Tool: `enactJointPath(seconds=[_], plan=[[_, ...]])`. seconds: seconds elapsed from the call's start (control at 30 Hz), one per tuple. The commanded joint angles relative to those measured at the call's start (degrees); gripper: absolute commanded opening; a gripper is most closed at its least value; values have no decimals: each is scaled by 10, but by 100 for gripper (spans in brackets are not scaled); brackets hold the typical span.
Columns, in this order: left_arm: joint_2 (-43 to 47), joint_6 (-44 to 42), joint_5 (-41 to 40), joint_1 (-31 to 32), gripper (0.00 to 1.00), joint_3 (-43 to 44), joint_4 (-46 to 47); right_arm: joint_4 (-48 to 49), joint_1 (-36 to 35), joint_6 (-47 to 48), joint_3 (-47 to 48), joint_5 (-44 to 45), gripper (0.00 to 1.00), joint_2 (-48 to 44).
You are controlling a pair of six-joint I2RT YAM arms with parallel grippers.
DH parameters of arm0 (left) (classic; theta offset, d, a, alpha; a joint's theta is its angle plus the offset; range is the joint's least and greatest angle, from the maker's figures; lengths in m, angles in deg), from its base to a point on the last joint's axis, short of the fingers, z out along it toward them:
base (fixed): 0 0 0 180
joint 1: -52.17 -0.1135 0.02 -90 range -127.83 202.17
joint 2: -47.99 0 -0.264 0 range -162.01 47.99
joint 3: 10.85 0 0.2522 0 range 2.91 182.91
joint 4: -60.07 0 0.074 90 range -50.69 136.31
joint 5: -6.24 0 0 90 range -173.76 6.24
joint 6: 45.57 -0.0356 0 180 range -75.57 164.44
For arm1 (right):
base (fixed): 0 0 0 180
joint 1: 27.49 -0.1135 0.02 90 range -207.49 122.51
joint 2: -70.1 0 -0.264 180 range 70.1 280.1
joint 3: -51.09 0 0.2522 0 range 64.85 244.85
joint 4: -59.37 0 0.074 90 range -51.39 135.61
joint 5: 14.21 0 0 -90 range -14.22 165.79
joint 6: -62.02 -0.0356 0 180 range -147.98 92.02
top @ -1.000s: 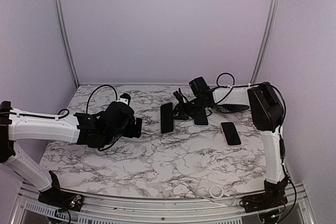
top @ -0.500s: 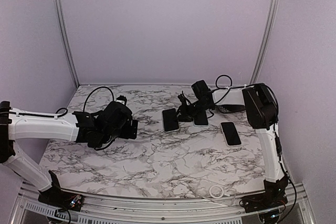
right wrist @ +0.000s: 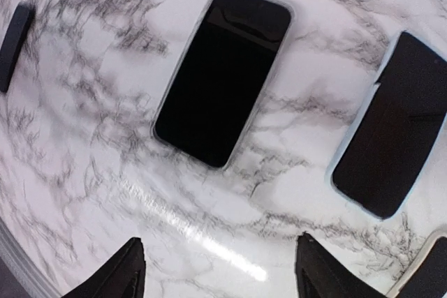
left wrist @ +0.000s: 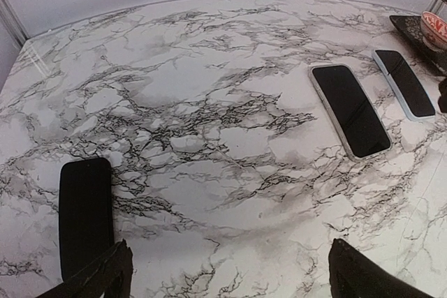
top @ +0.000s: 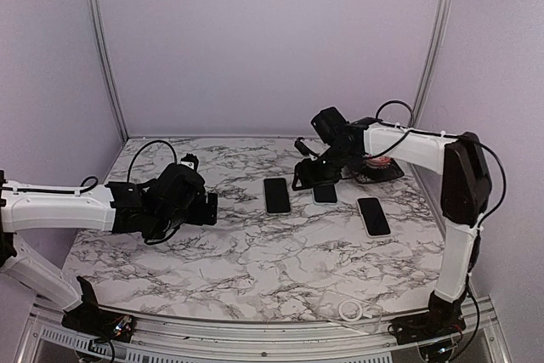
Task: Put the phone into the phone case
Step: Place the phone with the phone case at the center of the board, then pick up the phone case from the corner of the board.
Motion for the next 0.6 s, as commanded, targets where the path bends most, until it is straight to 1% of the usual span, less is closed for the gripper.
enactJointPath(seconds=[0.0, 0.07, 0.1, 0.13, 0.23, 0.33, 0.43, 0.47, 0.57], plan=[[41, 19, 13, -2, 99, -25, -14, -124, -94, -3, -125, 128, 83, -107], [55, 24, 19, -1, 99, -33, -13, -143, -142, -10, -182, 139, 97, -149], [59, 25, 22, 0, 99, -35, -14, -156, -168, -19, -202, 161, 99, -164], [64, 27, 24, 0, 99, -37, -15, -169, -191, -33, -220, 171, 99, -178], [73, 33, 35, 3, 99, -38, -13, -185, -258, -59, -265, 152, 99, -209], [73, 32, 37, 12, 99, -35, -14, -197, -316, -90, -294, 154, 99, -223], [67, 35, 36, 22, 99, -32, -14, -195, -349, -93, -320, 149, 99, -232], [64, 35, 37, 26, 99, -28, -13, -187, -354, -91, -333, 130, 99, -237], [53, 31, 37, 38, 99, -20, -13, -164, -358, -84, -363, 119, 99, -258]])
